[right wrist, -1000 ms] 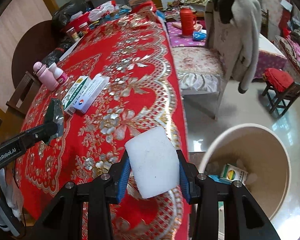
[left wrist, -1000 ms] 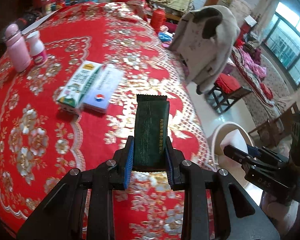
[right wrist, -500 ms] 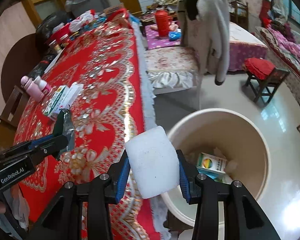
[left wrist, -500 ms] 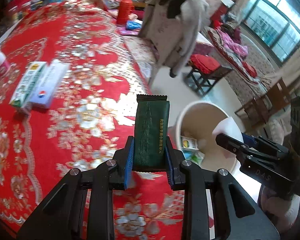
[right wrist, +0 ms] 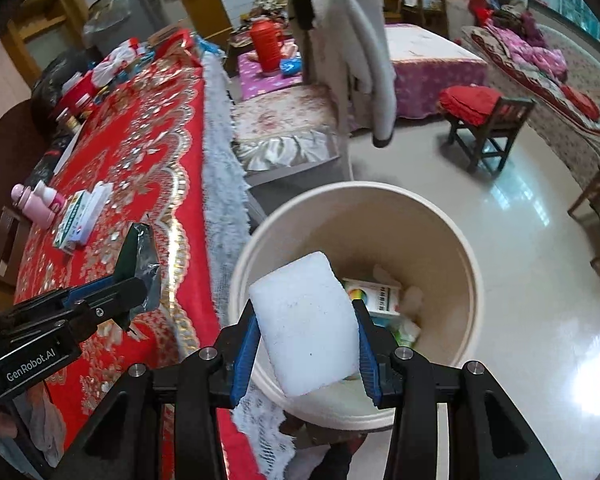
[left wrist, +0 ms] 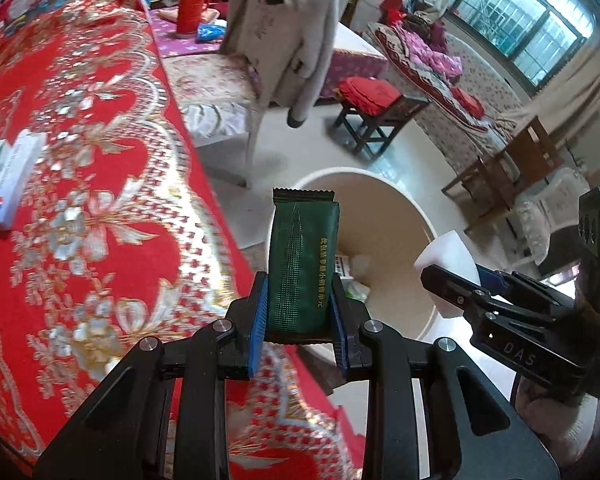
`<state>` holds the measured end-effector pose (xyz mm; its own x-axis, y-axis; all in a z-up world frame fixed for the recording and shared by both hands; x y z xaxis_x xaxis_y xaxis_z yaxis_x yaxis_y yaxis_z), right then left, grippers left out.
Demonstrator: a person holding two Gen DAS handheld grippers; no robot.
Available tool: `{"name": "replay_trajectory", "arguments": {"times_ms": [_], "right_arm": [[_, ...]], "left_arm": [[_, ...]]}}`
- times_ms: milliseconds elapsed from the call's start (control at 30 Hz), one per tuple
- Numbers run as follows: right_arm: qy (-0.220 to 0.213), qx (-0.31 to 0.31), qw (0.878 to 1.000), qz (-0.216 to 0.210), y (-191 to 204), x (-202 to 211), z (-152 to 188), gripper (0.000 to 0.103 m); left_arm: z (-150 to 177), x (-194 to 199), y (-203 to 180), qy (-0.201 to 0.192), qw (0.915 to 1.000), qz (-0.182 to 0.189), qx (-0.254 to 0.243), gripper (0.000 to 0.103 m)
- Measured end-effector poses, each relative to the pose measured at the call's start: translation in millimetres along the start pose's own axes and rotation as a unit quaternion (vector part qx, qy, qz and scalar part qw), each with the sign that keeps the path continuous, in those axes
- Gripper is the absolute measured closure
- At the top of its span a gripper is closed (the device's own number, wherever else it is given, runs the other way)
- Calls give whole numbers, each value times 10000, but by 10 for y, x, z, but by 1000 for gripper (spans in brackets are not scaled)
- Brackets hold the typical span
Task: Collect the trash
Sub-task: 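Carry the green packet and white sponge over the beige bucket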
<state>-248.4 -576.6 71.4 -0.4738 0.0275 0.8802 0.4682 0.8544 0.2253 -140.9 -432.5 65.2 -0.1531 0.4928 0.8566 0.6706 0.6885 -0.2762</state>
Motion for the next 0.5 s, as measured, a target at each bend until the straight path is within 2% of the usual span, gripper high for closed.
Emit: {"name": "replay_trajectory", "arguments": {"times_ms": [500], "right_arm": [[92,-204,9996,144,-346,-30,-4,61]], "left_arm": [[-63,-375,-274,252,9996,51,-82,78]]}}
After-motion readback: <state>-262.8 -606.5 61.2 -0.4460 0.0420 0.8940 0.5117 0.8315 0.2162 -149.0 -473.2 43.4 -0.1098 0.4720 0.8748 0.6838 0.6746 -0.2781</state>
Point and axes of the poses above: each gripper's, at about its wrist camera, not at the fingertips, and x roughly against the way its jaws point, y to its left, z to its underside, the point moved 1 cm from there along -x, roughly the way its jaws point, and after that the axes turned 3 degrees about -x, right-handed, at the moved point
